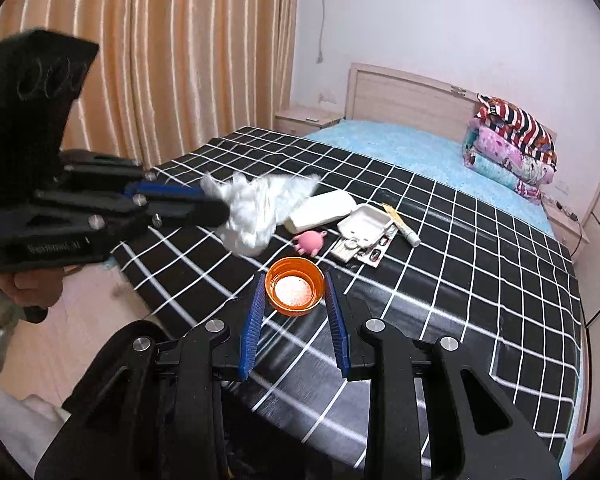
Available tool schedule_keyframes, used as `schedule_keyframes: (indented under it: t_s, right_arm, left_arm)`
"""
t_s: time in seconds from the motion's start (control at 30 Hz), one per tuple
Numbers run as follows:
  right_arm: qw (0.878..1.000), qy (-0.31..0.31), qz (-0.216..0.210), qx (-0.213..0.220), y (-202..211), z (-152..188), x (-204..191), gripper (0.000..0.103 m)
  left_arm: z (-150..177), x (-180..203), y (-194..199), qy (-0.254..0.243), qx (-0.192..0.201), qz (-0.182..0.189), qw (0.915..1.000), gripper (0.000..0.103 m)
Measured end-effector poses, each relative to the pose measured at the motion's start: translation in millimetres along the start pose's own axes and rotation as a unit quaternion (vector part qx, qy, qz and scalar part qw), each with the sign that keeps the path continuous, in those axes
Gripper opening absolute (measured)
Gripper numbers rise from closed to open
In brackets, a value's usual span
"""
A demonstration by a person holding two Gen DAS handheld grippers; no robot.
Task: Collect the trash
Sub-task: 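Carry tissue and cap over the bin and open both grippers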
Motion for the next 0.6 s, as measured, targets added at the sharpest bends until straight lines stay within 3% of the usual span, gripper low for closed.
schedule_keyframes:
  t_s: [0.33,0.6]
  right_arm:
    - [1.000,-0.007,-0.024,-0.001,24,21,-24,0.030]
    - [0.998,-0.015,-0.048,-0.028,22,56,-41,0.030]
  left_arm:
    - [39,33,25,0.002,-0.006,0.034,0.9994,0.006]
    - [85,64,28,0.010,-0.043,0.062,0.9971,0.006]
Point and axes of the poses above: each gripper's, at about its wrist camera, not at the fingertips, and y roughly against the way its jaws point, x to its right, z to its underside, the point moved 10 cm from there along -y, roughly the way its jaws point, and after that the axes turned 5 degrees about x, right-handed, at the moved point
